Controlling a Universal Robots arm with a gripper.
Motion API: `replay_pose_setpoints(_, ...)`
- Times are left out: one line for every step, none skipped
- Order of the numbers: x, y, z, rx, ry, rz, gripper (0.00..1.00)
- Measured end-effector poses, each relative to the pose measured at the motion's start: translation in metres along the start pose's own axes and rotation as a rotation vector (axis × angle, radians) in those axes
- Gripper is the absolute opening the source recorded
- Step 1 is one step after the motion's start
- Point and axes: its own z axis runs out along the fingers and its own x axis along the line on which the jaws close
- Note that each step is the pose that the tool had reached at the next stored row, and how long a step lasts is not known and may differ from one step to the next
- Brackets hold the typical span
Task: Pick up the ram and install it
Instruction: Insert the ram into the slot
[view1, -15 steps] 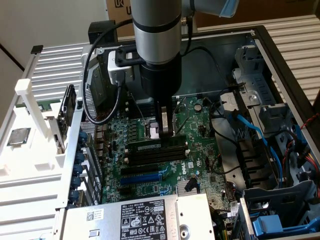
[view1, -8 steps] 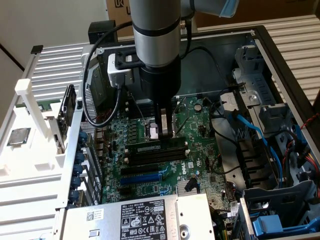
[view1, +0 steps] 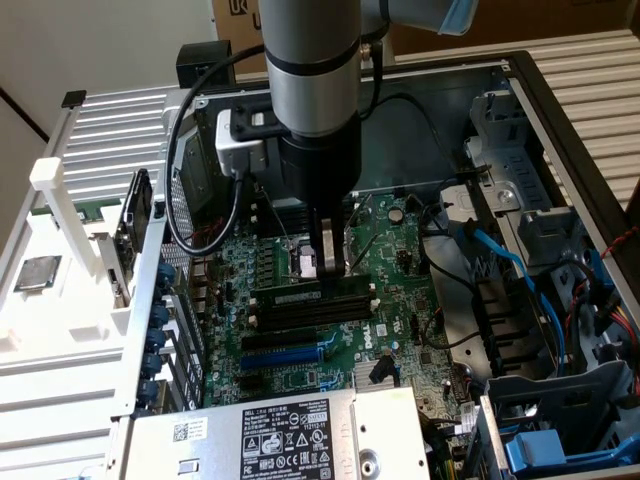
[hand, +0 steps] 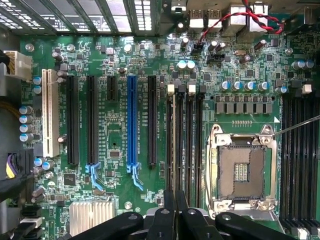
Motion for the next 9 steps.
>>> replay_pose_setpoints(0.0,0.0,0.0001,-0.0001,0.0001,0.0,0.12)
replay_pose_setpoints(0.0,0.0,0.0004,-0.0001,0.0,0.0,0.12)
replay_pose_setpoints(0.0,0.0001,0.0006,0.0,0.0,0.0,0.12)
replay_pose_setpoints(0.0,0.0004,0.0009,0.0,-0.0001,0.0,0.12)
replay_pose_setpoints(0.0,0.0009,0.0011,0.0,-0.0001,0.0,0.12)
replay_pose_setpoints(0.0,0.0014,0.0014,0.0,-0.0001,0.0,0.12)
replay_pose_setpoints(0.0,0.0016,0.0021,0.0001,-0.0002,0.0,0.12)
replay_pose_setpoints(0.0001,0.0017,0.0024,0.0,-0.0002,0.0,0.12)
replay_pose_setpoints(0.0002,0.0017,0.0027,0.0,-0.0001,0.0,0.12)
